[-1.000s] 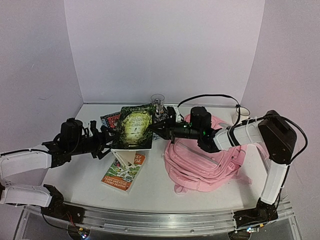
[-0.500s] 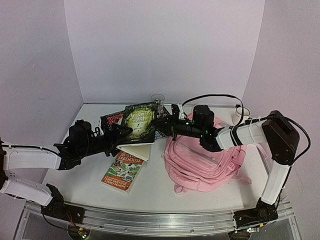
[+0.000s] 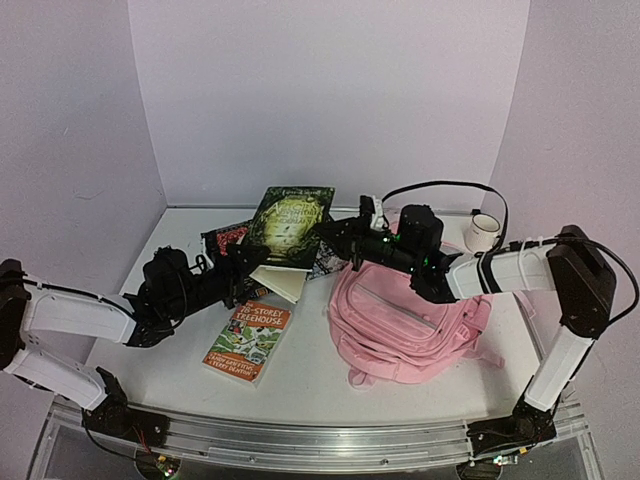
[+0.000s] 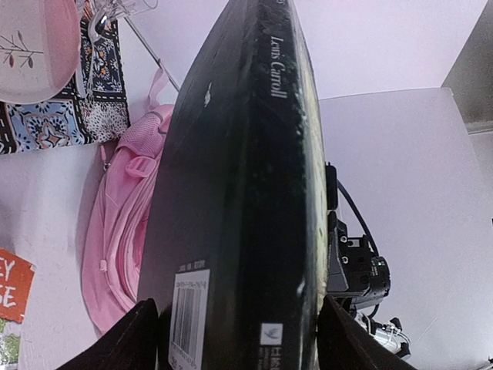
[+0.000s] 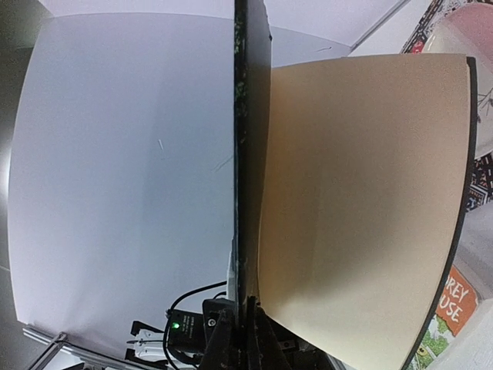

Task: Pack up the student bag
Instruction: Pass from the right arm to the left

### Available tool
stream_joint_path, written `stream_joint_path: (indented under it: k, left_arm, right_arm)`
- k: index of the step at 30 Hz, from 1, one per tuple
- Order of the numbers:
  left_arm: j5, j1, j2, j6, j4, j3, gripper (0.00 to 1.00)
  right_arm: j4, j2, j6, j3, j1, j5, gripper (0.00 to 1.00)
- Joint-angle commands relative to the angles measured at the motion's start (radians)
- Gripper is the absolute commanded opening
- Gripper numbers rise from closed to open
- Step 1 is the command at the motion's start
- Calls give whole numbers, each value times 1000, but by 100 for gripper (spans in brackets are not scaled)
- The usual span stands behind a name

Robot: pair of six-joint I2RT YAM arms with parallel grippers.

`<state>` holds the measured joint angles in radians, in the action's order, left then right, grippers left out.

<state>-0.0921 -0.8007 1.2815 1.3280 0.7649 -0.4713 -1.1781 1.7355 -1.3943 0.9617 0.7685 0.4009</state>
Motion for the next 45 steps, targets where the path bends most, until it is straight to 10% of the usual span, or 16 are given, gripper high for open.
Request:
stream_joint_path:
  k: [1, 29, 39, 45]
  left_arm:
    - [3, -33, 25, 28, 190, -37, 66]
    - [123, -48, 150, 43, 572, -75, 0]
    - [192, -6, 95, 17, 570, 55, 0]
    - [130, 68, 88, 42, 545, 110, 0]
  right_arm:
    - [-395, -94, 54, -23, 2, -97, 0]
    - [-47, -175, 142, -98, 65, -61, 19]
    - [510, -331, 498, -27, 63, -114, 84]
    - [860, -461, 784, 0, 42, -240, 98]
